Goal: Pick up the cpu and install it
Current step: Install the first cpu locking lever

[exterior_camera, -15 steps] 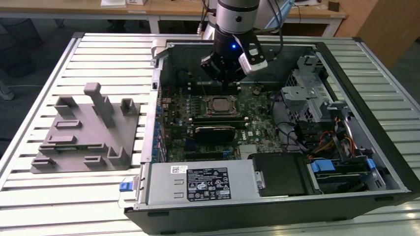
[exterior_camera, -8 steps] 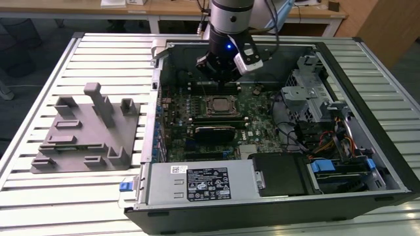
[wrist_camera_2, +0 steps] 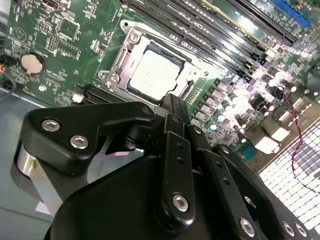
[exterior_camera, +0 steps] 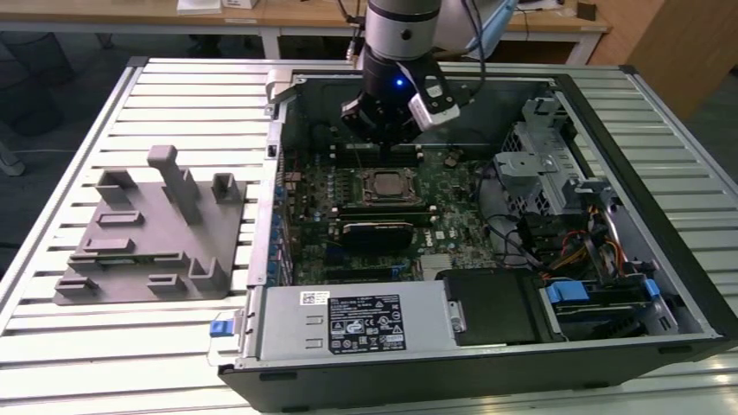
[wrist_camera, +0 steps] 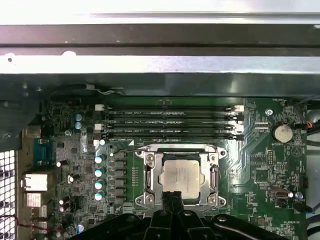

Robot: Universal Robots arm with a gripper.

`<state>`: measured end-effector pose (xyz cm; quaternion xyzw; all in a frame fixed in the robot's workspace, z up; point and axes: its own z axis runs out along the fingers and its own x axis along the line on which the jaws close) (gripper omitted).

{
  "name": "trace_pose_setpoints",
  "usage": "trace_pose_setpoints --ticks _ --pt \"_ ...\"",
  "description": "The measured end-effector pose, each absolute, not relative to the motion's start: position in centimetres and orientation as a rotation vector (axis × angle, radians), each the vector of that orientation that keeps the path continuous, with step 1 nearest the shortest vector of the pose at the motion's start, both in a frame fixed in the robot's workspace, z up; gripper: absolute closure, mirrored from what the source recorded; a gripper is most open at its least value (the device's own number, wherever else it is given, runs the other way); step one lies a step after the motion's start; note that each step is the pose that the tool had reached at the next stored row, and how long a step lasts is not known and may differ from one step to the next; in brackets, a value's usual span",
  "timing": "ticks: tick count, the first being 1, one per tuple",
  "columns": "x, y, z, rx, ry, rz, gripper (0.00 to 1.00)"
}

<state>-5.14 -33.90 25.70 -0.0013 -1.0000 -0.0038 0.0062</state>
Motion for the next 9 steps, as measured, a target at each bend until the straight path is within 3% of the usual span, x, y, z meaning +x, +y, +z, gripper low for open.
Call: trace_pose_setpoints --ticks 9 --pt "-7.1 -33.9 25.7 -0.002 -3.189 -0.021 0.89"
